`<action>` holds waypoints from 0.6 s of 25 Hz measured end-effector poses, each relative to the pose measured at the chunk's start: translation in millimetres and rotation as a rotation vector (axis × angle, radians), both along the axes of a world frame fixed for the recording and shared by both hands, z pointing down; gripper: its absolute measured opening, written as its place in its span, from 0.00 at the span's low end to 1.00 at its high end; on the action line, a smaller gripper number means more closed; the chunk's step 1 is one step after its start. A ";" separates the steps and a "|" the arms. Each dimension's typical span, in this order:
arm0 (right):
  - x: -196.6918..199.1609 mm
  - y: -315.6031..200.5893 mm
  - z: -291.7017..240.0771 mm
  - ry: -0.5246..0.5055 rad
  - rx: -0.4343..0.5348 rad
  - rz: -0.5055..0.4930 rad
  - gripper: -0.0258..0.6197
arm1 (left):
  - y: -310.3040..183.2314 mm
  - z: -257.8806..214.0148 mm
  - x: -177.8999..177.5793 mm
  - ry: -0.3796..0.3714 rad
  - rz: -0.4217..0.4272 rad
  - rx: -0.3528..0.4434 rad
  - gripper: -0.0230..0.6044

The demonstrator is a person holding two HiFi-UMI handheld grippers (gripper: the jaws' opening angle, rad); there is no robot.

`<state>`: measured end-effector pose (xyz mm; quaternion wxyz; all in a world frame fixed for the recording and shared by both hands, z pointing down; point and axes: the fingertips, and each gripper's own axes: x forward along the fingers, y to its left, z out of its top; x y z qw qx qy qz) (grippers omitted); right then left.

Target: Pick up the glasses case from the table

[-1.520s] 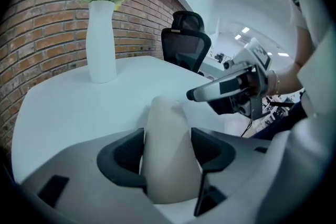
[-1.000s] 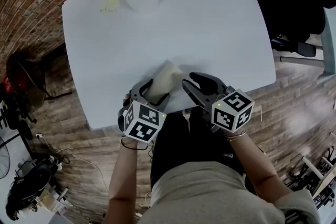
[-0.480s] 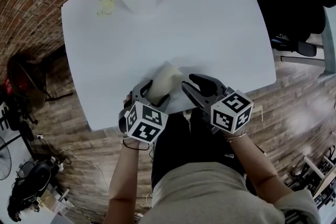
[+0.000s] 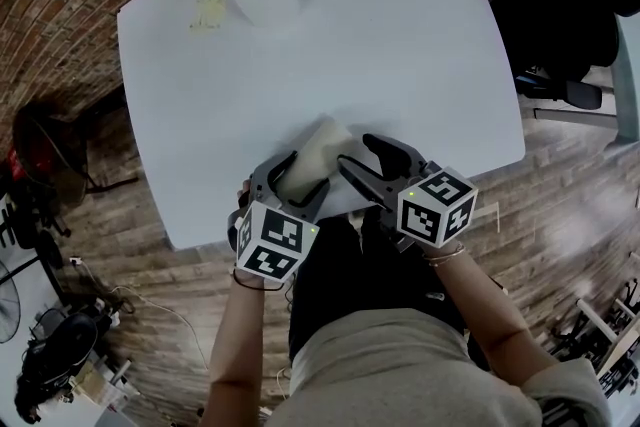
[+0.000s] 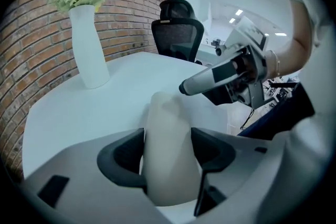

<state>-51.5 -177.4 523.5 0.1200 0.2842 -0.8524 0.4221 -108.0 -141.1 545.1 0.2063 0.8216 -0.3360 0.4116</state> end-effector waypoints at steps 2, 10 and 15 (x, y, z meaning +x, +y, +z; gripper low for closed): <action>-0.6 -3.0 0.1 -0.015 -0.009 0.015 0.45 | -1.7 -4.8 1.0 0.023 -0.011 0.012 0.48; -0.1 -3.9 3.2 -0.058 -0.066 0.042 0.46 | -7.3 -24.4 4.6 0.117 -0.064 0.038 0.48; -6.8 -5.1 -1.2 -0.168 -0.131 0.075 0.49 | -14.8 -43.7 6.7 0.191 -0.097 0.076 0.48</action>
